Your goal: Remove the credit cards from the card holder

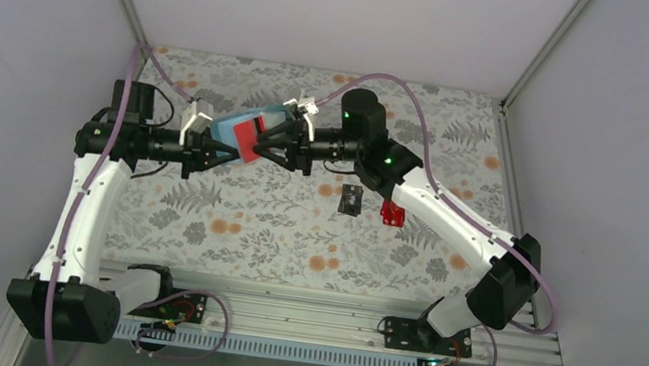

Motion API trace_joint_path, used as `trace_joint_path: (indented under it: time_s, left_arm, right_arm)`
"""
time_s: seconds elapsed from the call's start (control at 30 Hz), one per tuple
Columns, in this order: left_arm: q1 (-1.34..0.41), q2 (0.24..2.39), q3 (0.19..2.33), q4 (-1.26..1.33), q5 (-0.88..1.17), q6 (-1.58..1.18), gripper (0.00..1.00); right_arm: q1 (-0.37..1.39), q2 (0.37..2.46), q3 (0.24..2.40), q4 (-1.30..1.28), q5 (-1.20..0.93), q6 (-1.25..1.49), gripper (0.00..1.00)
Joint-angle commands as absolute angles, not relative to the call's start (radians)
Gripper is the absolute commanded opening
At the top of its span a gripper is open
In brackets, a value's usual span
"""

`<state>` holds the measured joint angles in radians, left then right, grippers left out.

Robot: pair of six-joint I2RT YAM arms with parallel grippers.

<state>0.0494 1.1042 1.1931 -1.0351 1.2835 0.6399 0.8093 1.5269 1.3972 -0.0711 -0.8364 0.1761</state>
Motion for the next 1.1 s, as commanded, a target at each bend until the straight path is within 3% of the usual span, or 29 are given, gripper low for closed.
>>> trace_joint_path:
  time_s: [0.0,0.5,0.8,0.97,1.07]
  left_arm:
    - [0.050,1.086,1.215,-1.052,1.345,0.691,0.02]
    - [0.051,1.081,1.220,-1.097,1.371,0.761,0.02]
    - [0.051,1.083,1.237,-1.140,1.399,0.810,0.02]
    - [0.051,1.084,1.235,-1.141,1.400,0.813,0.03]
    - [0.051,1.086,1.233,-1.141,1.398,0.813,0.02]
  right_arm:
    - [0.821,1.535,1.441,-0.069,-0.653,0.217,0.30]
    - [0.812,1.435,1.422,-0.150,-0.640,0.105,0.34]
    - [0.819,1.497,1.430,-0.161,-0.656,0.132,0.59]
    - [0.830,1.528,1.429,-0.094,-0.799,0.142,0.58]
    - [0.835,1.536,1.439,-0.088,-0.834,0.139,0.50]
